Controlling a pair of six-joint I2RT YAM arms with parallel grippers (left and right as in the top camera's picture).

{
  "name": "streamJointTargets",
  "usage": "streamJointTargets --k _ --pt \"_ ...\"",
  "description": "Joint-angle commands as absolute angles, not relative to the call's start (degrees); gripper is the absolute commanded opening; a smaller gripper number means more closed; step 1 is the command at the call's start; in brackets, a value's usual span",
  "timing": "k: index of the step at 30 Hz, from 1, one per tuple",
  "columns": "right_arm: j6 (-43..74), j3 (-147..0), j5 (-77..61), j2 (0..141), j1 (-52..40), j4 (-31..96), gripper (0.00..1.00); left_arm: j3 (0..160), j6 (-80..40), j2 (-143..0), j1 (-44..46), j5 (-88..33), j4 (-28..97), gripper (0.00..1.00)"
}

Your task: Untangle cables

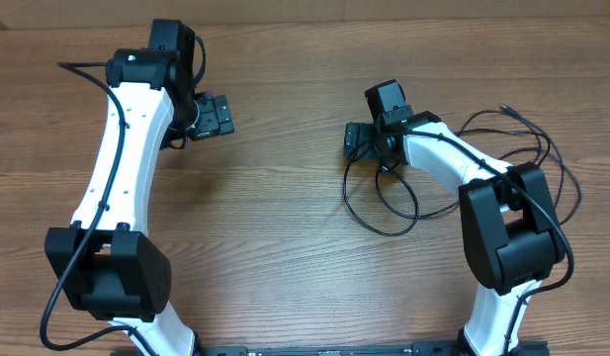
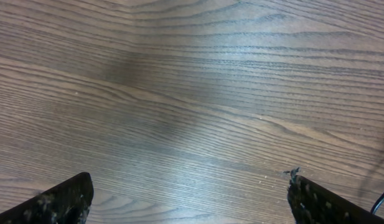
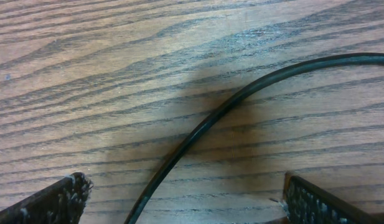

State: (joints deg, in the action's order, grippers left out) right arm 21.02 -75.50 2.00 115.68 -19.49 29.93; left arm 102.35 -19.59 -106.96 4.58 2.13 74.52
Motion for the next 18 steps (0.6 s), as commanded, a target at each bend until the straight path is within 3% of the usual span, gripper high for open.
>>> streamJointTargets --k 1,18 --pt "21.2 -75.0 2.9 116.0 -19.4 29.6 1.00 102.1 -20.6 -106.7 6.3 1.9 74.5 1.00" --pt "21.2 -75.0 2.9 116.0 -19.4 29.6 1.00 102.1 -18.9 -88.9 10.1 3.7 78.2 1.00"
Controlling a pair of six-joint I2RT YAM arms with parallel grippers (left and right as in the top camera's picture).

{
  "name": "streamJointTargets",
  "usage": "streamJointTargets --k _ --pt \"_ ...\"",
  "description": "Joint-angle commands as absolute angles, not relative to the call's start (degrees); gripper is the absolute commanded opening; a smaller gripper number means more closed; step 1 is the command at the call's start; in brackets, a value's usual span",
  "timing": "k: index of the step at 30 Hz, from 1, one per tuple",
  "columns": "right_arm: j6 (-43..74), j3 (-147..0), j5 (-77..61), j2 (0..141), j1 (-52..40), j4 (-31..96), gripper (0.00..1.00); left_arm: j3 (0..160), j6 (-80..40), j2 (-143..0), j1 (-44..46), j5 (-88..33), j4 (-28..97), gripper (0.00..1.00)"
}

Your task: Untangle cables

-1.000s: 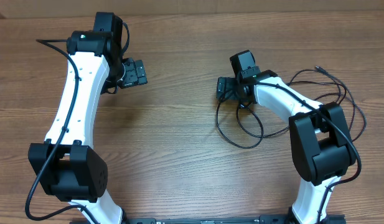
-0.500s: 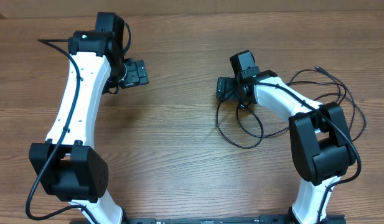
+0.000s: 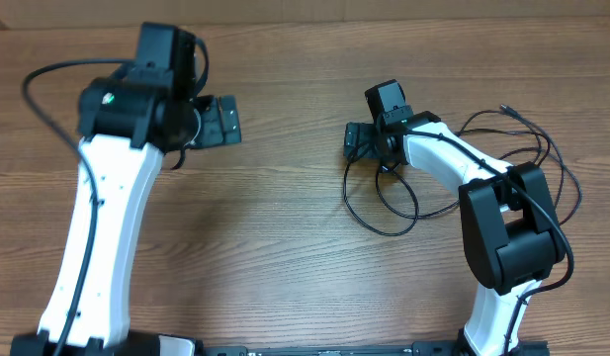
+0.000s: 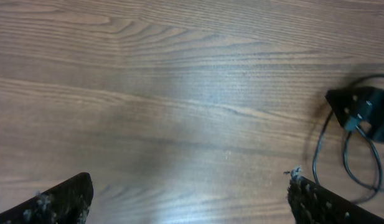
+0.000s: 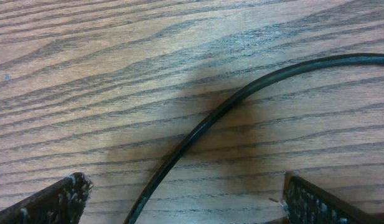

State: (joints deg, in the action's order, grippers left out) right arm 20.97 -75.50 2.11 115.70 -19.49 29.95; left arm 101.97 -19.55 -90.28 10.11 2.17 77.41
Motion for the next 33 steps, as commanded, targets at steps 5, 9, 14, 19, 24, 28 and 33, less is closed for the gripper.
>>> streamJointTargets --k 5,9,14,19,24,28,33 --pt "21.2 -75.0 2.9 116.0 -19.4 29.6 1.00 101.1 -18.9 -88.7 10.2 4.6 70.3 1.00" --pt "21.2 -75.0 2.9 116.0 -19.4 29.6 1.00 95.6 -18.8 -88.3 10.2 1.9 54.9 1.00" --pt "21.2 -75.0 2.9 116.0 -19.4 29.6 1.00 84.8 -18.9 -86.6 10.2 -1.2 34.2 0.99" --pt "21.2 -75.0 2.9 116.0 -19.4 29.6 1.00 73.5 -18.8 -82.6 10.2 -3.7 17.7 1.00" --pt "21.2 -75.0 2.9 116.0 -19.4 29.6 1.00 63.9 -18.0 -78.3 10.1 -4.1 6.2 1.00" --pt "21.2 -75.0 2.9 116.0 -19.4 29.6 1.00 55.1 -18.0 -74.0 10.1 -4.1 -5.4 1.00" --pt "21.2 -75.0 2.9 116.0 -19.4 29.6 1.00 42.2 -18.0 -68.2 9.8 -4.0 -19.7 1.00"
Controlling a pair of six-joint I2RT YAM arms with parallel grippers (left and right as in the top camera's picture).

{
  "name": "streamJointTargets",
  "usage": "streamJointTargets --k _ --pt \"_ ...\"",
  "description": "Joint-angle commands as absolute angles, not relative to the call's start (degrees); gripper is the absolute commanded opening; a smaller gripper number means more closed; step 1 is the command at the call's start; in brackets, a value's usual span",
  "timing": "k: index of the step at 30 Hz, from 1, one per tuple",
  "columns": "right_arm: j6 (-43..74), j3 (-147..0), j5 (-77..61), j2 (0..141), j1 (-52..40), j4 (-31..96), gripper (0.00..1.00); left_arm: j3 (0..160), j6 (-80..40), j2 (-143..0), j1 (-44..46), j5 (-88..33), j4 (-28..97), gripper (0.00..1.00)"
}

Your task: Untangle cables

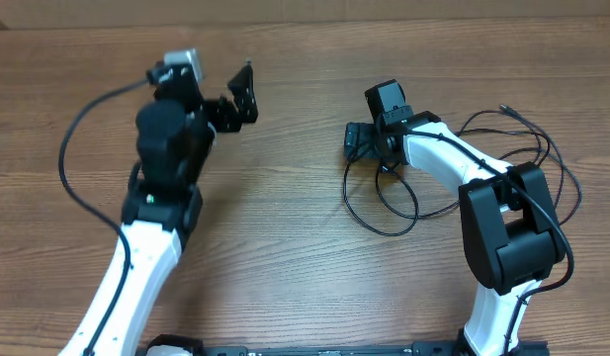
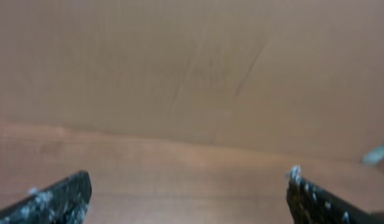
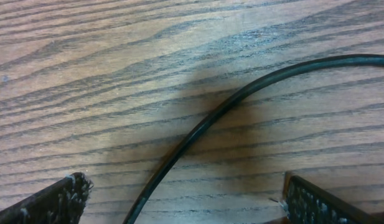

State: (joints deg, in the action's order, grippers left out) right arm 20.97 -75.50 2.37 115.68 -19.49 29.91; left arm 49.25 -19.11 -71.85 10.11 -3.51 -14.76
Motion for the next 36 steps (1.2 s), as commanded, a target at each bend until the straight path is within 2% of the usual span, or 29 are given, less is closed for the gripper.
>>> streamJointTargets --k 1,14,28,36 --pt "21.2 -75.0 2.9 116.0 -19.4 29.6 1.00 41.1 -18.0 -67.8 9.7 -4.1 -20.6 1.00" --pt "21.2 -75.0 2.9 116.0 -19.4 29.6 1.00 16.9 -18.0 -58.3 6.4 -3.9 -31.7 1.00" --pt "21.2 -75.0 2.9 116.0 -19.4 29.6 1.00 1.0 -18.2 -48.8 6.0 -2.3 -34.5 1.00" --pt "21.2 -75.0 2.9 116.0 -19.4 29.6 1.00 0.3 -18.2 -40.0 6.0 -1.2 -28.1 1.00"
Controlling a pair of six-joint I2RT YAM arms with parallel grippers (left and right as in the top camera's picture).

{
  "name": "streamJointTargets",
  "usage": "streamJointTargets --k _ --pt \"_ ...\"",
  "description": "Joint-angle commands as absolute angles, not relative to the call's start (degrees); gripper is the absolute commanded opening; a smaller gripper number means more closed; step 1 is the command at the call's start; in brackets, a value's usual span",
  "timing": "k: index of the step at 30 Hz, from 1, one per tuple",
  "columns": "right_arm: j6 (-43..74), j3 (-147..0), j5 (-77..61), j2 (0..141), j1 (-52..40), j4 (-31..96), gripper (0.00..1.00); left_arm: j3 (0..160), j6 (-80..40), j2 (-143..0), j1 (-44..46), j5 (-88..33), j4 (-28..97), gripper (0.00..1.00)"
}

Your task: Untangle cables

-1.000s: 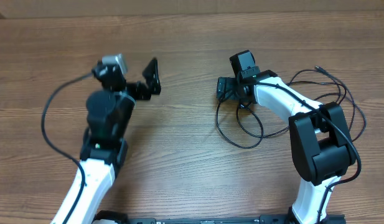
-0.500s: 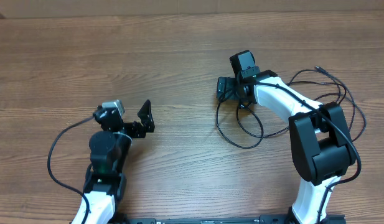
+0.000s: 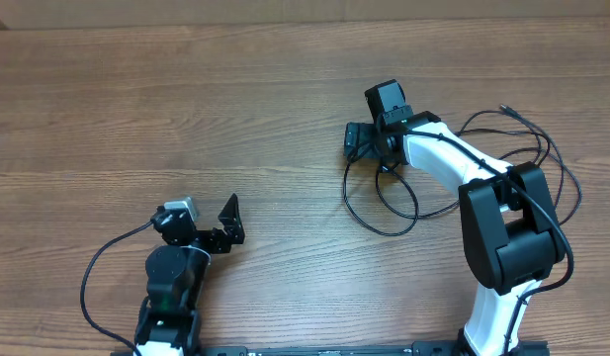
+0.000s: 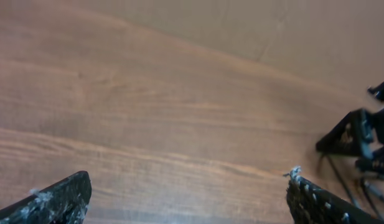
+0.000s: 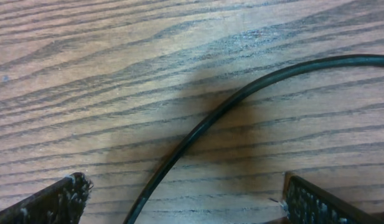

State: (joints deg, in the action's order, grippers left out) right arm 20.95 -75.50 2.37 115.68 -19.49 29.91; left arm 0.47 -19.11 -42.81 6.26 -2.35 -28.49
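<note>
Thin black cables (image 3: 384, 203) lie in loops on the right half of the wooden table (image 3: 285, 89), with a looser tangle (image 3: 527, 148) further right. My right gripper (image 3: 352, 141) sits low over the loops' left end. In the right wrist view it (image 5: 183, 183) is open, and one black cable (image 5: 229, 106) curves across the wood between its fingers, not pinched. My left gripper (image 3: 231, 220) is folded back near the front left, far from the cables. It (image 4: 190, 176) is open and holds nothing.
The left wrist view looks across the table to a tan wall (image 4: 198, 18), with the right arm's gripper (image 4: 356, 134) at the far right. The right arm (image 3: 502, 227) stands over part of the cable tangle.
My left arm has drawn back from the far left of the table to a folded pose near the front edge, and its camera now faces across the table. The right gripper and cables have not moved.
My left gripper was open, low over bare wood at the far left. It was then higher, with the cables in its view, then tipped up toward the wall, and now sits folded at the front. My right gripper stayed open over the same cable throughout.
</note>
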Motion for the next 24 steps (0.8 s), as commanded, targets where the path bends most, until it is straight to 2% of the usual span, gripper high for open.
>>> streamJointTargets --k 1,6,14,17,24 --pt "21.2 -75.0 2.9 116.0 -19.4 29.6 1.00 0.3 -18.2 -39.0 6.0 -1.1 -27.6 1.00" --pt "21.2 -75.0 2.9 116.0 -19.4 29.6 1.00 0.3 -18.0 -30.2 6.0 0.3 -19.6 1.00" --pt "21.2 -75.0 2.9 116.0 -19.4 29.6 1.00 0.3 -17.3 -6.9 6.0 4.0 3.8 1.00" --pt "21.2 -75.0 2.9 116.0 -19.4 29.6 1.00 0.3 -11.9 -1.3 6.0 1.9 4.5 1.00" --pt "21.2 -75.0 2.9 116.0 -19.4 29.6 1.00 0.3 -11.5 -0.2 5.9 1.6 4.5 1.00"
